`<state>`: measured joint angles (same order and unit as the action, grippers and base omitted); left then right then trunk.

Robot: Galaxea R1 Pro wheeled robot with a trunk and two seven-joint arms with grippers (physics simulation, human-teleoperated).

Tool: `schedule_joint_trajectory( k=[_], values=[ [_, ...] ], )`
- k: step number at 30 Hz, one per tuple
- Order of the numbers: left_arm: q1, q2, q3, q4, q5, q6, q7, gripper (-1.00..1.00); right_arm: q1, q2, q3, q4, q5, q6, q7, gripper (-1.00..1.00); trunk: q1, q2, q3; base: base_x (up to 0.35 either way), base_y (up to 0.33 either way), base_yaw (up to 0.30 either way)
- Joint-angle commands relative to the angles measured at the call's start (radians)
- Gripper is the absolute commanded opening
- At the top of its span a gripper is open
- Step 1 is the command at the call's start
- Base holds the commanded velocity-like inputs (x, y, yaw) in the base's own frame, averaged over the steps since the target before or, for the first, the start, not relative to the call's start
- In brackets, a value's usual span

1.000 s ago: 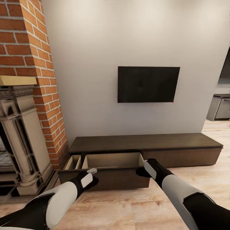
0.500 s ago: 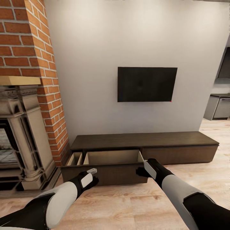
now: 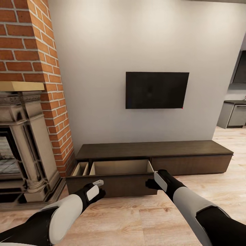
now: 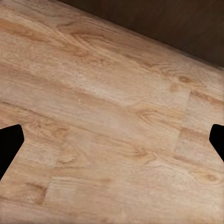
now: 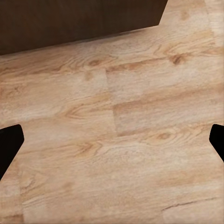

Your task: Place each of the two pumpkins and all three candles from the living room inside a cabinet in the living room (use any cabinet), then make sure every cabinet is closed, and position the cauldron so it is next to a table in the living room.

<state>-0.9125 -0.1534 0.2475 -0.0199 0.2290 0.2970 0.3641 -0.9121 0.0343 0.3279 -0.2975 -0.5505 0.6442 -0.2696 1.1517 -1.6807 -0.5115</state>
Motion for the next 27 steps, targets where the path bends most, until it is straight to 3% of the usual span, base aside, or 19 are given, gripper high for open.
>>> schedule_joint_trajectory(
  k=[1, 26, 27],
  values=[
    [0.000, 0.000, -0.002, -0.002, 0.010, 0.004, 0.006, 1.00, -0.001, -0.001, 0.007, -0.002, -0.011, 0.003, -0.008, 1.00, 0.000, -0.001, -0.001, -0.002, 0.000, 0.000],
    [0.000, -0.006, -0.001, -0.003, 0.010, 0.004, -0.016, 1.00, -0.001, -0.001, 0.007, 0.003, -0.011, 0.001, -0.008, 1.00, 0.000, -0.001, -0.001, 0.000, 0.000, 0.000],
    [0.000, -0.011, -0.001, -0.003, 0.010, 0.003, -0.042, 1.00, -0.001, 0.003, 0.008, 0.030, -0.011, -0.058, -0.008, 1.00, 0.000, -0.001, -0.001, 0.000, 0.000, 0.000]
  ],
)
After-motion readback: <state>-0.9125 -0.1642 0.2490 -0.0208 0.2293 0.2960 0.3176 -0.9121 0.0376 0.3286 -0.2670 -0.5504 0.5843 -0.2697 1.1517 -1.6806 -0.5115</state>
